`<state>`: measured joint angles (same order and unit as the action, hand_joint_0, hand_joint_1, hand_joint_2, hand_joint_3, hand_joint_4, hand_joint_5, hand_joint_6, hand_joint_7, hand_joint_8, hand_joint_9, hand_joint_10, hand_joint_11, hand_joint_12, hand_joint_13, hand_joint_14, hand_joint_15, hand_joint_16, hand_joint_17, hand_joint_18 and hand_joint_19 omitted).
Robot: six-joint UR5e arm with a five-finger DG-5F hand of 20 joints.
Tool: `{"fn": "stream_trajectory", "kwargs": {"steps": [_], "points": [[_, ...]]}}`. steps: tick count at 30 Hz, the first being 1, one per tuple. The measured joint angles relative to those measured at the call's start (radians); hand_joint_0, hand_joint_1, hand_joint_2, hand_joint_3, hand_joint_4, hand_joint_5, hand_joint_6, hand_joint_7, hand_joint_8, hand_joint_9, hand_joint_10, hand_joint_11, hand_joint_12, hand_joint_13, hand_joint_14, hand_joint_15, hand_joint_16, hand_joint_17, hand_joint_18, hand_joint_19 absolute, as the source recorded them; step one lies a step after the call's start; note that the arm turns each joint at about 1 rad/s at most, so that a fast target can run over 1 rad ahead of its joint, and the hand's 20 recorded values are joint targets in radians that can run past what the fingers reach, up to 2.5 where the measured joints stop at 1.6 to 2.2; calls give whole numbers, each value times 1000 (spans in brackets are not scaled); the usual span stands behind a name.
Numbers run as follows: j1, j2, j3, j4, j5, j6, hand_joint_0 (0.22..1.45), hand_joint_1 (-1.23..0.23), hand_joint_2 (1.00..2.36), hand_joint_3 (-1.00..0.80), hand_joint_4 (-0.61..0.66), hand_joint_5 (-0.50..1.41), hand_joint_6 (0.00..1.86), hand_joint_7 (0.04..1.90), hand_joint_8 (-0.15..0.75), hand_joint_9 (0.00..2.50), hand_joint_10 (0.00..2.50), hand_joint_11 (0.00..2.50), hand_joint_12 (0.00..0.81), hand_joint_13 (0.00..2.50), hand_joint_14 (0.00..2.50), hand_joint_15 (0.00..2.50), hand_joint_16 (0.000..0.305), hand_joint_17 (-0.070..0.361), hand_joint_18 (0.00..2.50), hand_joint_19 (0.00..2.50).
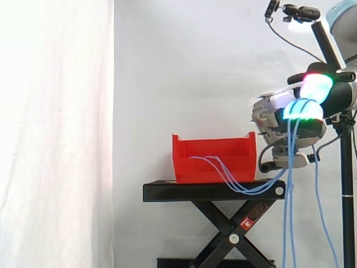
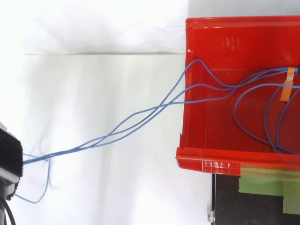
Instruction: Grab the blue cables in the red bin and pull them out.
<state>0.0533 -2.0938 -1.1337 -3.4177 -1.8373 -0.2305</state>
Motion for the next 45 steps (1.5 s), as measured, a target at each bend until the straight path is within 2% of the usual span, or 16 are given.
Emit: {"fn": "stream_trajectory", "kwargs": {"steps": [20,35,45], "points": [[0,0,-1,-2,1,-4,902,-1043,1000,-1000,118,601,758,560,222,1073,17,1471,288,1300,559,1558,46,103,798,943],[-2,0,-4,18,1,-36,831,-1077,1000,-1000,136,556,807,521,235,1047,15,1472,293,1287,583,1535,47,107,797,938],[-3,0,-9,27,1,-42,799,-1041,1000,-1000,145,567,787,517,243,1040,14,1468,294,1277,610,1501,48,109,795,941]]}}
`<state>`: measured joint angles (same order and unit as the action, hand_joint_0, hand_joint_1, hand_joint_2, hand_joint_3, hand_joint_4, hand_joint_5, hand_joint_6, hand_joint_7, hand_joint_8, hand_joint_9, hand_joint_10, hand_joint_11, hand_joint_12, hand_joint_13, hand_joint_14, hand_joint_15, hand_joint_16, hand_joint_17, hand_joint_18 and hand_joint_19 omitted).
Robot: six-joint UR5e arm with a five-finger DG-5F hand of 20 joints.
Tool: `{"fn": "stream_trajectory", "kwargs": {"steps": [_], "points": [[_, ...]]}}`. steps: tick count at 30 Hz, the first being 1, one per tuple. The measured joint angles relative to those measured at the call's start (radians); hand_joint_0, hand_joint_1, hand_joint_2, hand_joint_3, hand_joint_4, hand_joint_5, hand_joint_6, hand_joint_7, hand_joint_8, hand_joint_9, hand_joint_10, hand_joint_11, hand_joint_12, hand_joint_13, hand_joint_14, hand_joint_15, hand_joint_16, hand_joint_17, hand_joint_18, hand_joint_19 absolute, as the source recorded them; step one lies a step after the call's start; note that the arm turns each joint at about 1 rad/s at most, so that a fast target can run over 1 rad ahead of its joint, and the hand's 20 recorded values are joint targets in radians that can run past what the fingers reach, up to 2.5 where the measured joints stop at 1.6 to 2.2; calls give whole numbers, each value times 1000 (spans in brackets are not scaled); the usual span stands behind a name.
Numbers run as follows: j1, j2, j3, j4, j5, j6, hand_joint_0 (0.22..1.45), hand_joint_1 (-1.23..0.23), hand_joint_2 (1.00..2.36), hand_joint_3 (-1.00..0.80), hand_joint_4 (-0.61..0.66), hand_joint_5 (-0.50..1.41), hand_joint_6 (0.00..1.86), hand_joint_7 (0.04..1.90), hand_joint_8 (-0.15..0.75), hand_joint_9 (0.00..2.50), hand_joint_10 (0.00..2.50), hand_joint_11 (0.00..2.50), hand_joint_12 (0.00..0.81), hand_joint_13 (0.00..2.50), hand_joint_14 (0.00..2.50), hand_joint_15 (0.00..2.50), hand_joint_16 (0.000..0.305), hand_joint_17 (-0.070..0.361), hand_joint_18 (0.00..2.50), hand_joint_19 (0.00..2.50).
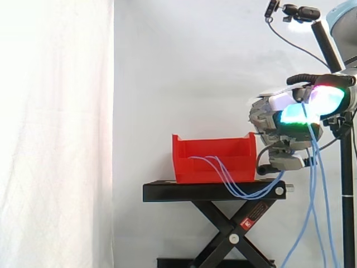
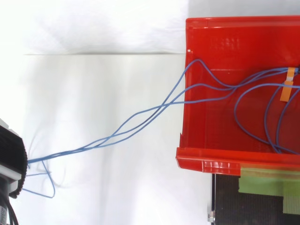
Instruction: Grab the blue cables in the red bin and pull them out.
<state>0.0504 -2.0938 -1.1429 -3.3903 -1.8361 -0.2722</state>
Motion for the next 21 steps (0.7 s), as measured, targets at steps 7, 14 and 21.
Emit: {"fn": "stream_trajectory", "kwargs": {"steps": [7,14,21], "points": [[0,0,0,-1,0,0,717,-966,1000,-1000,173,632,631,560,260,1049,14,1432,317,1282,658,1435,52,117,811,935],[0,0,0,-1,0,0,659,-904,1000,-1000,180,733,405,646,284,1074,15,1394,341,1290,682,1389,56,126,834,925],[0,0,0,0,0,0,650,-880,1000,-1000,164,832,326,696,284,1117,16,1391,339,1308,660,1387,56,126,841,930]]}}
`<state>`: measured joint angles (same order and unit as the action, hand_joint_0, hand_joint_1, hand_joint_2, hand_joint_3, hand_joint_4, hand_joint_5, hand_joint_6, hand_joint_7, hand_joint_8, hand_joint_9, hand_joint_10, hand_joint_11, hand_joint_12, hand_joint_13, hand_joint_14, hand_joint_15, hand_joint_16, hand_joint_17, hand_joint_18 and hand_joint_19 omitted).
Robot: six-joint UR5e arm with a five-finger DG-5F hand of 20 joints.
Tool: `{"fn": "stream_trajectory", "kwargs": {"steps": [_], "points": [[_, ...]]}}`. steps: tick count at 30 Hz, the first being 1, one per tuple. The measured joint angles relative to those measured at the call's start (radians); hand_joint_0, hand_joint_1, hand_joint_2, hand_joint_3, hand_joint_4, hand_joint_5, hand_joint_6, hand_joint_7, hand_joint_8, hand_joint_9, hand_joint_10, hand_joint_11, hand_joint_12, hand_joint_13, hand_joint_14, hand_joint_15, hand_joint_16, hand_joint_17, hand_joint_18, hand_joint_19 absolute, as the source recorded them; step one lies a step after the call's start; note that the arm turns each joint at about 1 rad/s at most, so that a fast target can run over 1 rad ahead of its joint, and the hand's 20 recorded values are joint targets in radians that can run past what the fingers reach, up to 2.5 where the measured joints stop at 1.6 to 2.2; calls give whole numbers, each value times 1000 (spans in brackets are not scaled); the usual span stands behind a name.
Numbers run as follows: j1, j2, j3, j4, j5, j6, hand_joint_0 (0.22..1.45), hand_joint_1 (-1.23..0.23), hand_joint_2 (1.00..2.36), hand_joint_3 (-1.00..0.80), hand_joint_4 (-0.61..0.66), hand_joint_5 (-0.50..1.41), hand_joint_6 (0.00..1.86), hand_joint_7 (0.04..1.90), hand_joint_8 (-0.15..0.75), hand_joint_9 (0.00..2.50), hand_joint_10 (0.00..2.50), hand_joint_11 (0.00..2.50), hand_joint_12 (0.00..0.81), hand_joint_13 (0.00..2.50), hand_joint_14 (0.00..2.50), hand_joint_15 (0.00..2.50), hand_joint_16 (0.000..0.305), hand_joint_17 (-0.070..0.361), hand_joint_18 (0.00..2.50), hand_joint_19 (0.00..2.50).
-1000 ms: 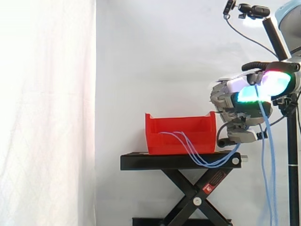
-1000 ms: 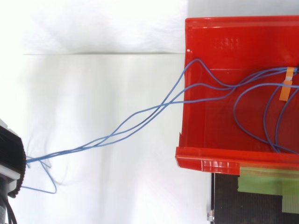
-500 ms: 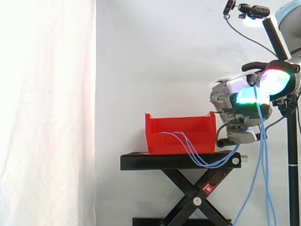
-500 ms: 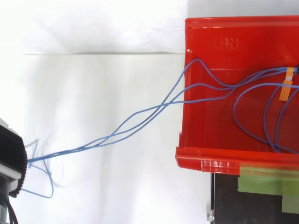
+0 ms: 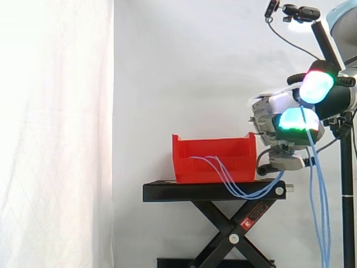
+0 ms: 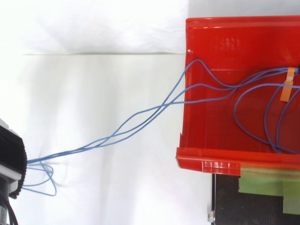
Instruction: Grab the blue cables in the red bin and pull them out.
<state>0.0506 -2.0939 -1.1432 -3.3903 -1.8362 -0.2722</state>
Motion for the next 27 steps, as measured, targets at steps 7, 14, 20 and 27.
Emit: {"fn": "stream_trajectory", "kwargs": {"steps": [7,14,20,27], "points": [[0,-1,-1,0,1,0,697,-912,1000,-1000,147,845,374,706,266,1132,18,1412,322,1324,605,1443,52,118,821,948],[1,-9,-1,0,5,2,706,-911,1000,-1000,136,847,410,700,261,1142,18,1412,317,1328,612,1465,52,117,821,948],[4,-21,-1,0,5,4,707,-911,1000,-1000,143,845,412,705,266,1146,18,1406,318,1329,604,1457,52,116,819,951],[5,-31,-1,4,5,2,722,-909,1000,-1000,138,866,517,674,259,1170,19,1404,310,1335,578,1479,51,114,822,954]]}}
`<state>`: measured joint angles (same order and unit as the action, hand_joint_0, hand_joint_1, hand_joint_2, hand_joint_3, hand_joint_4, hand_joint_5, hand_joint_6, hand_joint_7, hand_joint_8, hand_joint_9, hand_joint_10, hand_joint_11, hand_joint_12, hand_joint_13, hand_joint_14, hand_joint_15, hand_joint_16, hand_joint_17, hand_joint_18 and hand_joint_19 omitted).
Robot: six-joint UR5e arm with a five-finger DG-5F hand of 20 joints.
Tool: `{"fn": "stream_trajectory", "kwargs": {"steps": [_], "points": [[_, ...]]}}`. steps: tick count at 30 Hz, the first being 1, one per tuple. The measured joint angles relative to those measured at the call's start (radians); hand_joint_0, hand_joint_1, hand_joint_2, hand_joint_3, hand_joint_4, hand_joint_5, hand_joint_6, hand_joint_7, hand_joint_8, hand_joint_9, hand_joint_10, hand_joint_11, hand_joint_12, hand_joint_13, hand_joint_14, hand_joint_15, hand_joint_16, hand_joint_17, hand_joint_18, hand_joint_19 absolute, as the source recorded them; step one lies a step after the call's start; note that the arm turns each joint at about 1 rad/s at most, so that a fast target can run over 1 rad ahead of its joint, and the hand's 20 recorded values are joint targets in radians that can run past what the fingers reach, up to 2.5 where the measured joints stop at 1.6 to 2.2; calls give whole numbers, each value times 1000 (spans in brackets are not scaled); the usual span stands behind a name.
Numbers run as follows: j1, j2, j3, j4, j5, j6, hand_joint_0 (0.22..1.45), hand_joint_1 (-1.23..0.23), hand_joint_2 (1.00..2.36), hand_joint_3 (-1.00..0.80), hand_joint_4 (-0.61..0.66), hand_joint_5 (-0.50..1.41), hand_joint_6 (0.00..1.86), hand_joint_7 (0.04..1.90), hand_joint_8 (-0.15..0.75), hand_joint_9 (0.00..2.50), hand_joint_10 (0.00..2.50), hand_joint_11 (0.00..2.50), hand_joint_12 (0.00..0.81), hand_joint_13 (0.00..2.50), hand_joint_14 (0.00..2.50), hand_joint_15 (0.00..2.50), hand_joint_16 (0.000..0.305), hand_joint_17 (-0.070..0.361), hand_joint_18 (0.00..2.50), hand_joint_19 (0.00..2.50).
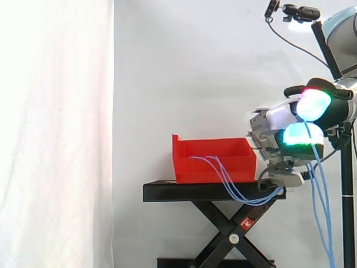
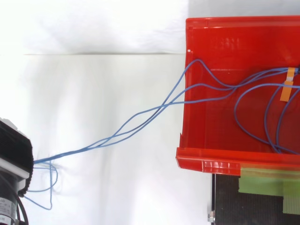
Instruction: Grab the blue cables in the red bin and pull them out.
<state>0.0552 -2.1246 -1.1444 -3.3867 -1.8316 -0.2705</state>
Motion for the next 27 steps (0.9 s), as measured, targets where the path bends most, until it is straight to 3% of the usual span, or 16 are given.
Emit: {"fn": "stream_trajectory", "kwargs": {"steps": [3,15,18,27], "points": [[0,-6,0,4,0,-1,728,-904,1000,-1000,121,896,604,645,253,1191,19,1419,312,1347,563,1495,50,111,831,956],[-1,-9,0,12,-3,-5,884,-918,1000,-986,35,936,601,752,211,1209,23,1459,271,1376,444,1594,44,98,818,963],[-3,-9,0,13,-4,-4,893,-914,1000,-968,28,846,802,670,217,1202,22,1449,266,1378,449,1594,44,98,824,961],[-3,-9,0,16,-1,-4,903,-904,1002,-968,19,798,935,643,213,1183,21,1448,275,1375,463,1596,44,99,832,957]]}}
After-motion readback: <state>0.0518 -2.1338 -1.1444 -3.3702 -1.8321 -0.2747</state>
